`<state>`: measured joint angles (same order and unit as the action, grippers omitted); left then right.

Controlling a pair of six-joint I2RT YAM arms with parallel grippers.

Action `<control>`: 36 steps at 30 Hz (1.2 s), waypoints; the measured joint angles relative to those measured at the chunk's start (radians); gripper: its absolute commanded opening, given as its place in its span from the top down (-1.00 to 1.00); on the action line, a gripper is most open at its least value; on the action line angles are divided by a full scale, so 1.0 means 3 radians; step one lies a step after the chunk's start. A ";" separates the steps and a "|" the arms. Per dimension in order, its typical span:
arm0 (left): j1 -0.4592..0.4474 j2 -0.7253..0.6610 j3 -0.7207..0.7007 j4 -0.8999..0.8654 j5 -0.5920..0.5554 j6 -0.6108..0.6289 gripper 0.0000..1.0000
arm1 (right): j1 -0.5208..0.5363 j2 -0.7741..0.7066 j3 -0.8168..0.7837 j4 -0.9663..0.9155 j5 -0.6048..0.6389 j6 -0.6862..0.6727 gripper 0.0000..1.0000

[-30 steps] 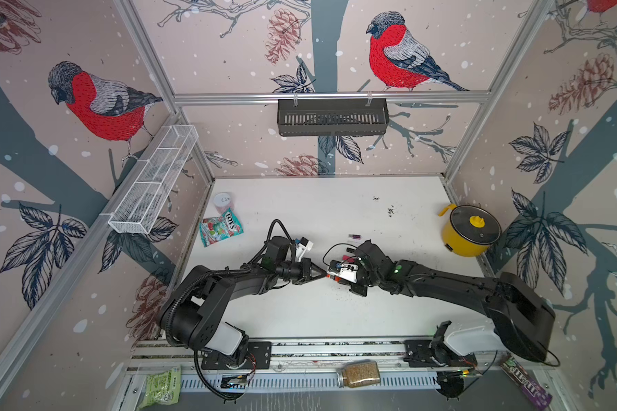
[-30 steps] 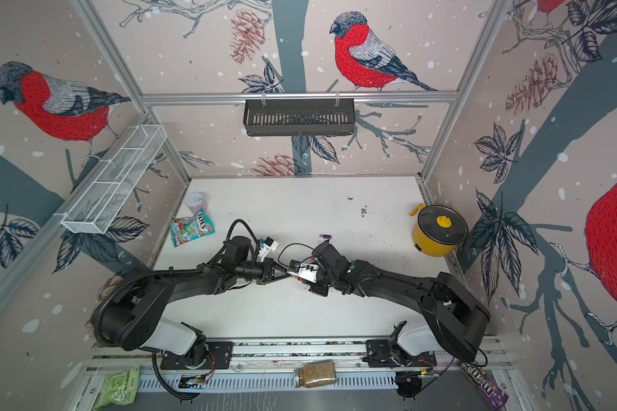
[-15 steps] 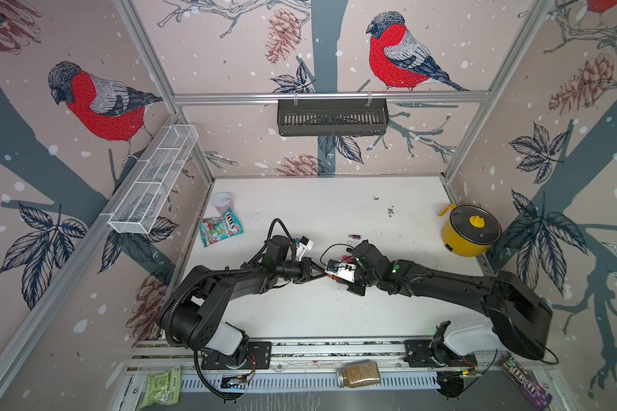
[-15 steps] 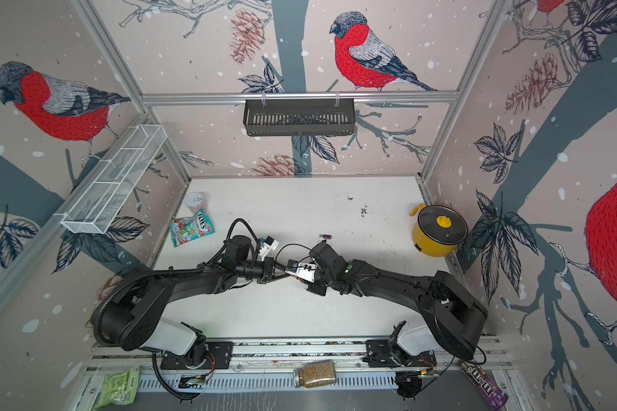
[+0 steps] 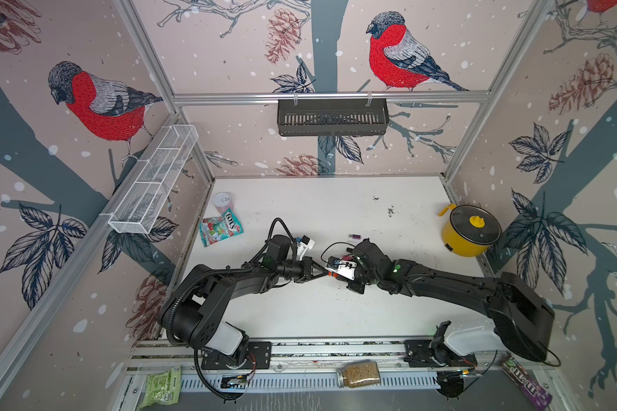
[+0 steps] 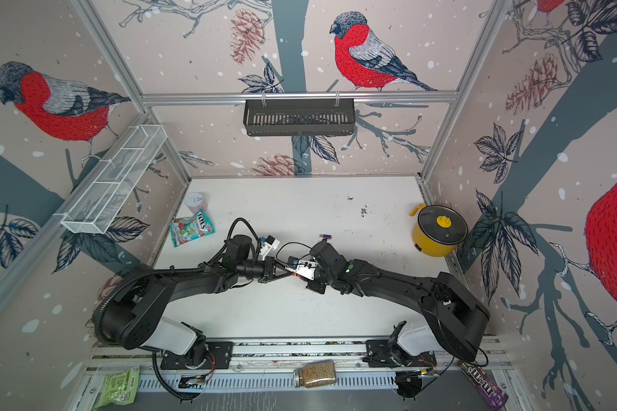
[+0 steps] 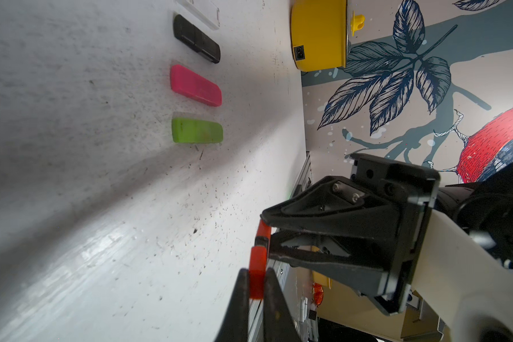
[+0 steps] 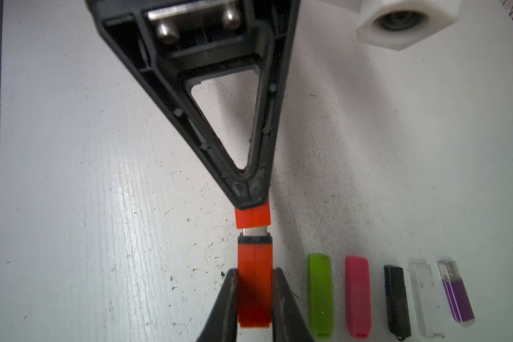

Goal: Close the usb drive cover
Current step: Close the cover of the USB drive, then place the USB drive at the center of the board.

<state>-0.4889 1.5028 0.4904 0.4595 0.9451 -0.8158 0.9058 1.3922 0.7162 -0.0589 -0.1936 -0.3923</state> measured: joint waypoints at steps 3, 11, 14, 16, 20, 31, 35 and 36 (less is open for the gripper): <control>-0.0004 0.0009 0.0001 -0.0001 0.0001 0.0001 0.87 | 0.0038 0.0013 0.0010 -0.0003 0.0046 0.0009 0.62; -0.0019 0.0022 0.0004 0.0003 0.0013 0.0001 0.87 | 0.0081 0.0001 0.0013 0.0024 0.0095 -0.0006 0.62; -0.0019 0.0028 0.0009 0.0041 0.0033 0.0001 0.87 | 0.0070 -0.0046 0.0013 0.0022 0.0094 -0.0072 0.63; -0.0022 0.0037 0.0013 0.0079 0.0047 0.0000 0.87 | 0.0046 -0.0060 0.0029 0.0008 0.0064 -0.0108 0.63; -0.0061 0.0078 0.0029 0.0155 0.0025 -0.0020 0.87 | -0.0024 -0.0058 0.0075 -0.0074 -0.0027 -0.0187 0.63; -0.0142 0.0173 0.0076 0.0103 -0.0029 -0.0023 0.85 | -0.0046 0.0025 0.0135 -0.0247 -0.0033 -0.0350 0.63; -0.0149 0.0165 0.0126 0.0022 -0.0055 0.0014 0.83 | -0.0067 -0.0017 0.0069 -0.0193 -0.0037 -0.0284 0.62; -0.0158 0.0165 0.0153 -0.0018 -0.0051 0.0034 0.81 | -0.0079 -0.0066 0.0004 -0.0141 -0.0051 -0.0257 0.62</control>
<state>-0.5362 1.5524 0.5362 0.4541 0.9298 -0.8055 0.8822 1.3724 0.7174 -0.1013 -0.2089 -0.4694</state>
